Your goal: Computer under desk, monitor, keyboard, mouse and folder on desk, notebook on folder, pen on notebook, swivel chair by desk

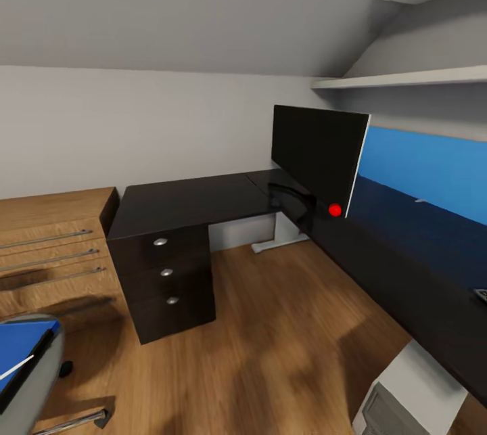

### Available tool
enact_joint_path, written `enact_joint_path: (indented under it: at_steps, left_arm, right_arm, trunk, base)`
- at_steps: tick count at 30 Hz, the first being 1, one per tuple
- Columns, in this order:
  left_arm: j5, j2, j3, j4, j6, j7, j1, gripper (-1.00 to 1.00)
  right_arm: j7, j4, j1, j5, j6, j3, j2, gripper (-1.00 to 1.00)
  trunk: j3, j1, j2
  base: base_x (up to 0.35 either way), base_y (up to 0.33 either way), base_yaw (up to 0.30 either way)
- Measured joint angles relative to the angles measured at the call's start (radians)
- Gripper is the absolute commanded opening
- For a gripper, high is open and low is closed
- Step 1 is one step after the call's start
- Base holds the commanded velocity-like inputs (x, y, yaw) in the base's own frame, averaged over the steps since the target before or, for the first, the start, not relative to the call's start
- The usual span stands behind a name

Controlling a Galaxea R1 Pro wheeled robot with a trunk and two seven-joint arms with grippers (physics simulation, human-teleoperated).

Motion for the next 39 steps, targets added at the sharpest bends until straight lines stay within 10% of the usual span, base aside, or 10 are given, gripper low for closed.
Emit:
enact_joint_path:
  at_steps: [9,39]
  left_arm:
    - [0.001,-0.001,0.001,0.0,-0.001,0.002,0.0,1.0]
    - [-0.002,0.002,-0.002,-0.001,-0.004,-0.004,0.0,1.0]
  right_arm:
    - [-0.001,0.0,0.0,0.0,0.001,0.0,0.001,1.0]
    - [0.0,0.0,0.0,0.0,0.001,0.0,0.0,1.0]
  trunk:
    - [-0.028,0.035,-0.063]
    - [-0.028,0.035,-0.063]
  base:
    - [0.0,0.0,-0.036]
    - [0.026,0.068,-0.188]
